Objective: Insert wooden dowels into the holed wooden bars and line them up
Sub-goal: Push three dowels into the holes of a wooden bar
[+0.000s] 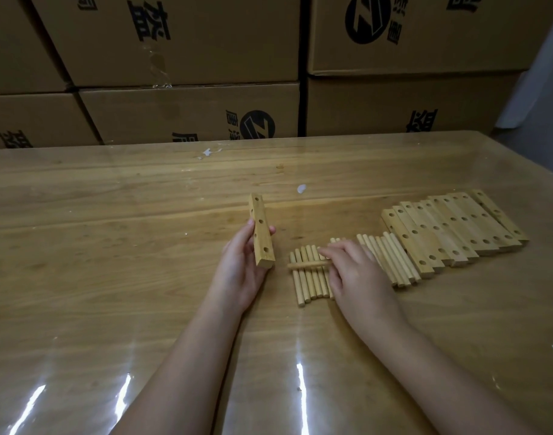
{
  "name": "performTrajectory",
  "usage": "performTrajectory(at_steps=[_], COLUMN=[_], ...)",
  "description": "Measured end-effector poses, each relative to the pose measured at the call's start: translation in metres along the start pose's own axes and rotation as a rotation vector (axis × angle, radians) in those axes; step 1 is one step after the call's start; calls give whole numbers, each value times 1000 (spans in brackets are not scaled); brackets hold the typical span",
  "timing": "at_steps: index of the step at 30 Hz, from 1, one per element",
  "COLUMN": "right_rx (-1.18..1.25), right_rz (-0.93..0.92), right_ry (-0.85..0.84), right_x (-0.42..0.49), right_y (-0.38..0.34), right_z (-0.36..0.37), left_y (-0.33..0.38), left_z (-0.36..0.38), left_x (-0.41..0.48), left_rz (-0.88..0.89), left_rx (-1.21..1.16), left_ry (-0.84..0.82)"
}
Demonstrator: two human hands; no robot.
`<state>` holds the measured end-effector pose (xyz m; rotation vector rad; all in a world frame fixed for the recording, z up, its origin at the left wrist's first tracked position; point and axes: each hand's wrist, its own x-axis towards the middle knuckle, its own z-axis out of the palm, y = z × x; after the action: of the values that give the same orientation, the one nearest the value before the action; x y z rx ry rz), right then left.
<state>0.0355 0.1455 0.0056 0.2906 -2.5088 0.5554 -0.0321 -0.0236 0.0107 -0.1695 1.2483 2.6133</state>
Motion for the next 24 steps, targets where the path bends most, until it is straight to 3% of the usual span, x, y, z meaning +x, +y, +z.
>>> performTrajectory(at_steps=[4, 9, 14, 24], right_rx=[-71, 374, 620, 696], right_rz=[-3, 251, 318, 371], right_ry=[68, 126, 190, 241], right_x=[2, 4, 5, 6], right_y=[8, 15, 15, 15], right_z=[-2, -1, -2, -2], left_y=[-1, -3, -5, -7], left_z=[1, 5, 5, 6], left_x=[-2, -6, -11, -14], left_rz=[-1, 66, 91, 119], left_rx=[6, 149, 257, 478], left_ry=[-38, -160, -237, -259])
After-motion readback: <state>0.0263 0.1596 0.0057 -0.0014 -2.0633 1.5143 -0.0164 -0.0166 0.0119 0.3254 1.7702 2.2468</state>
